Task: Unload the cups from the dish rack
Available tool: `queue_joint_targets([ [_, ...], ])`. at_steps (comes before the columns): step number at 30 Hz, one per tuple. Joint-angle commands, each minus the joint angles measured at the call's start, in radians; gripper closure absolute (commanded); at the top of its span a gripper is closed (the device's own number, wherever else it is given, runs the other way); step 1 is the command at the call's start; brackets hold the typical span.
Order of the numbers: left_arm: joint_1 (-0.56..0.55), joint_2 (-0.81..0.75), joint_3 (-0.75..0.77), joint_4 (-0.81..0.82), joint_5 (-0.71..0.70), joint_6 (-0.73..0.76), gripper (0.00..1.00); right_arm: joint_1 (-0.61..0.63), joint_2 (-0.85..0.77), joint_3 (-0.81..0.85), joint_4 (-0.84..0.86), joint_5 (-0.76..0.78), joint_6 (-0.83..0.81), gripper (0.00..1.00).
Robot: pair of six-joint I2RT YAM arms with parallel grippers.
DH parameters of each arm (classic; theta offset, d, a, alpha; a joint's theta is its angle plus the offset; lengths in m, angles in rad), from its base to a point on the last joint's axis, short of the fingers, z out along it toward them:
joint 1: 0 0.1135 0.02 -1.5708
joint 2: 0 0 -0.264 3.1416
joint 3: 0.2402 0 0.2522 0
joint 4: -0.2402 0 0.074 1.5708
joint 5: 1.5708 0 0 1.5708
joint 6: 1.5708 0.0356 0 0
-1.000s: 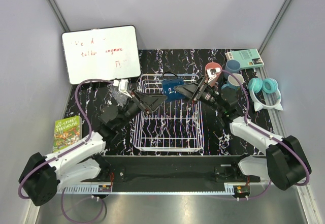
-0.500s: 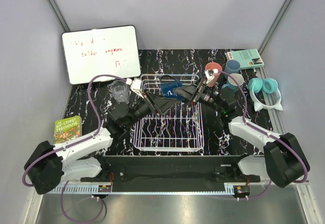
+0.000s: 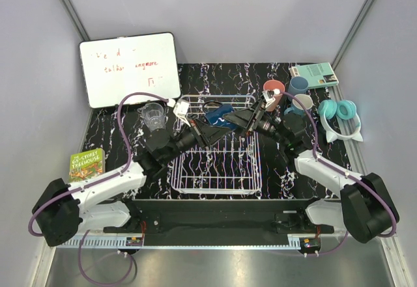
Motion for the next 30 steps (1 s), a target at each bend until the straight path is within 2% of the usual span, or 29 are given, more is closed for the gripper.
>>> queue_joint_targets([
  [1, -0.005, -0.046, 0.070, -0.043, -0.051, 0.029, 1.00, -0.002, -0.065, 0.009, 0.080, -0.011, -0.073, 1.00],
  [7, -0.005, -0.052, 0.154, -0.241, -0.084, 0.092, 1.00, -0.002, -0.111, 0.010, -0.014, -0.013, -0.127, 1.00],
  [8, -0.005, -0.052, 0.166, -0.300, -0.092, 0.112, 1.00, -0.002, -0.125, 0.021, -0.067, -0.013, -0.139, 0.96],
  [10, -0.007, -0.056, 0.197, -0.364, -0.123, 0.134, 1.00, -0.002, -0.145, 0.035, -0.132, -0.004, -0.191, 0.81],
  [11, -0.007, -0.062, 0.203, -0.416, -0.133, 0.158, 1.00, -0.002, -0.166, 0.051, -0.215, 0.004, -0.211, 0.58],
  [13, -0.007, -0.081, 0.215, -0.462, -0.160, 0.183, 1.00, -0.003, -0.186, 0.071, -0.306, 0.041, -0.281, 0.40],
  [14, -0.007, -0.095, 0.212, -0.500, -0.202, 0.207, 1.00, -0.002, -0.206, 0.091, -0.390, 0.054, -0.304, 0.25],
  [18, -0.008, -0.206, 0.136, -0.499, -0.325, 0.221, 1.00, -0.002, -0.240, 0.131, -0.567, 0.163, -0.407, 0.07],
  [20, -0.008, -0.227, 0.127, -0.519, -0.364, 0.230, 1.00, -0.002, -0.243, 0.136, -0.601, 0.182, -0.420, 0.05],
  [25, -0.008, -0.251, 0.113, -0.500, -0.367, 0.235, 1.00, -0.002, -0.217, 0.118, -0.529, 0.130, -0.385, 0.09],
  [30, -0.008, -0.242, 0.126, -0.493, -0.364, 0.239, 1.00, -0.002, -0.209, 0.102, -0.520, 0.131, -0.380, 0.07],
])
